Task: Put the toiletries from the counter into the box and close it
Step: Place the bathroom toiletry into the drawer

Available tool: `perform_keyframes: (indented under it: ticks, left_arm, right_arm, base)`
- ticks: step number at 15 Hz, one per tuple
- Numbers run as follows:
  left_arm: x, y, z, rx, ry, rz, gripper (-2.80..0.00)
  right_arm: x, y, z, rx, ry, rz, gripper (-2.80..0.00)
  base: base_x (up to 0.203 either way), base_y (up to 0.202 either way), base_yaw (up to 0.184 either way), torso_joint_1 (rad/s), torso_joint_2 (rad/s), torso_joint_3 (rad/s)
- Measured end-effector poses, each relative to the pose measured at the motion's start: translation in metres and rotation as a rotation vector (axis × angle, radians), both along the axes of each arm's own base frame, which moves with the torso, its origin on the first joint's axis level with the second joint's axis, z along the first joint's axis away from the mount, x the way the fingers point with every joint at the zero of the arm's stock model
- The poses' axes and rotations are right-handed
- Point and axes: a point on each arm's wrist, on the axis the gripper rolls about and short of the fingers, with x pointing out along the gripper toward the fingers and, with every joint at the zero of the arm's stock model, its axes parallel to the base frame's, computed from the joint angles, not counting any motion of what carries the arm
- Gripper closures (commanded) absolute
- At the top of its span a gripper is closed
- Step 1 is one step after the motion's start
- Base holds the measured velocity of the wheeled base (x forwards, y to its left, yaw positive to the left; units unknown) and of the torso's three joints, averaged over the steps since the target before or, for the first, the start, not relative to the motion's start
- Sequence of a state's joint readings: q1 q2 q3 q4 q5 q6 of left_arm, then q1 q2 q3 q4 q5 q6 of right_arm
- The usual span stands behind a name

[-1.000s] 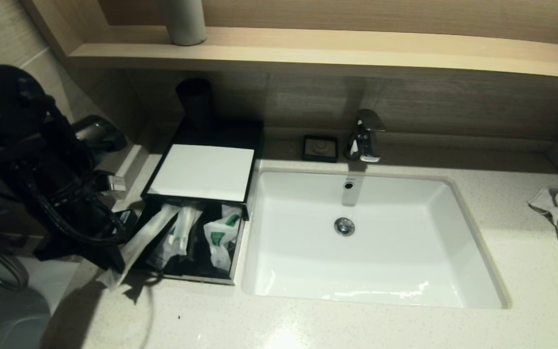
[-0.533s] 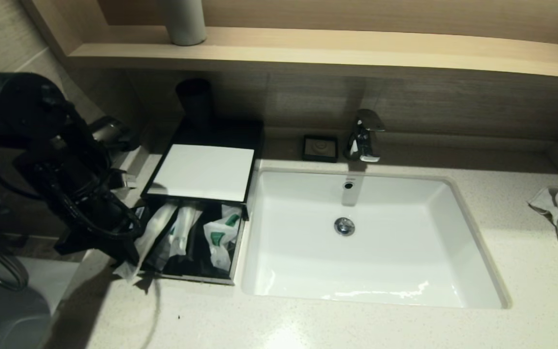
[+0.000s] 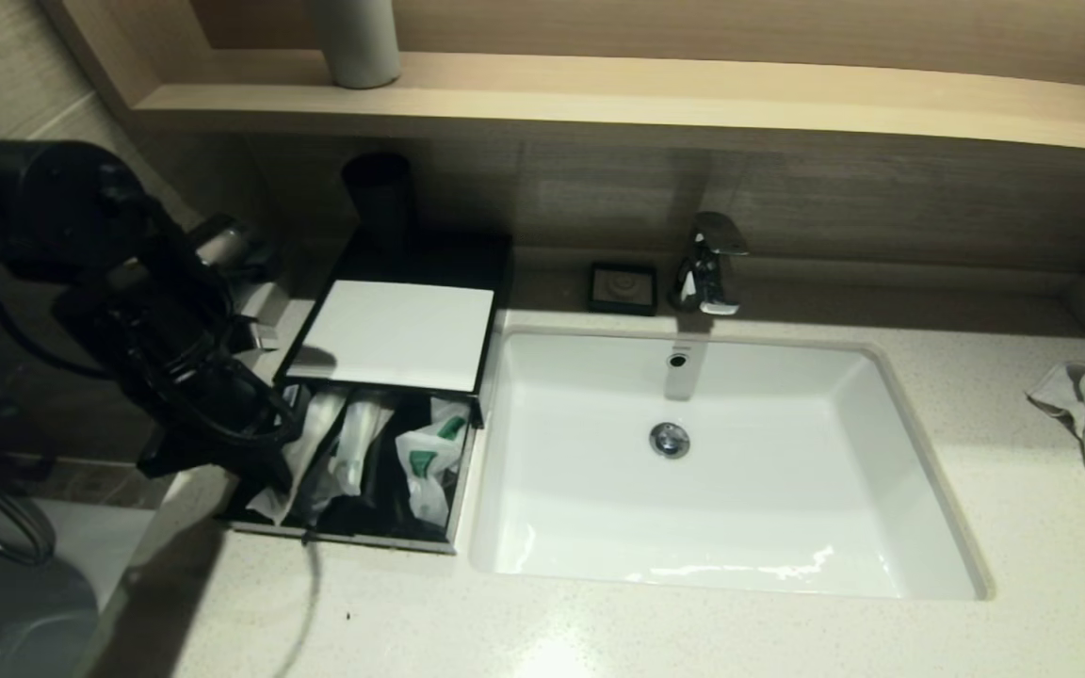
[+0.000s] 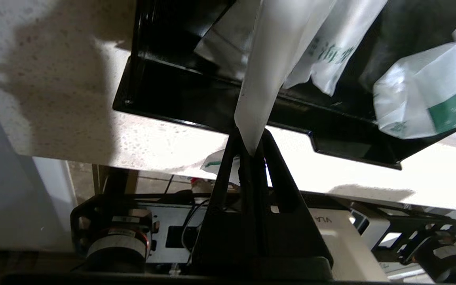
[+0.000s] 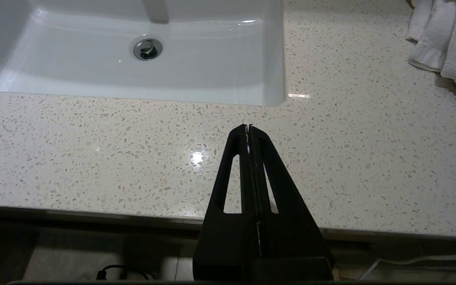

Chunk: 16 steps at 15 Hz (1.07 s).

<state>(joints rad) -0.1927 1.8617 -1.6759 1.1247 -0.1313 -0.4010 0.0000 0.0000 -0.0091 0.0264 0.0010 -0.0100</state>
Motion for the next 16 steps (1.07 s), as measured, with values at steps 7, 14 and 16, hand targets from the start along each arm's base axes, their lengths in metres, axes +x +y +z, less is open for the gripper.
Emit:
perform_keyframes:
  ticks: [7,14,16]
  left_arm:
    - [0.007,-0.005,-0.003,-0.012,-0.025,0.013,0.00]
    - [0.015,-0.010,-0.006,-0.029,-0.060,0.033,0.00]
    - [0.017,-0.011,-0.006,-0.032,-0.067,0.035,0.00]
  right_arm:
    - [0.000,0.000,0.000,0.000,0.000,0.000,0.00]
    - [0.000,0.000,0.000,0.000,0.000,0.000,0.00]
    - [0.000,0.000,0.000,0.000,0.000,0.000,0.00]
  base:
    - [0.000,0.000,0.000,0.000,0.00,0.000]
    - [0.000,0.000,0.000,0.000,0.00,0.000]
    - [0.000,0.000,0.000,0.000,0.00,0.000]
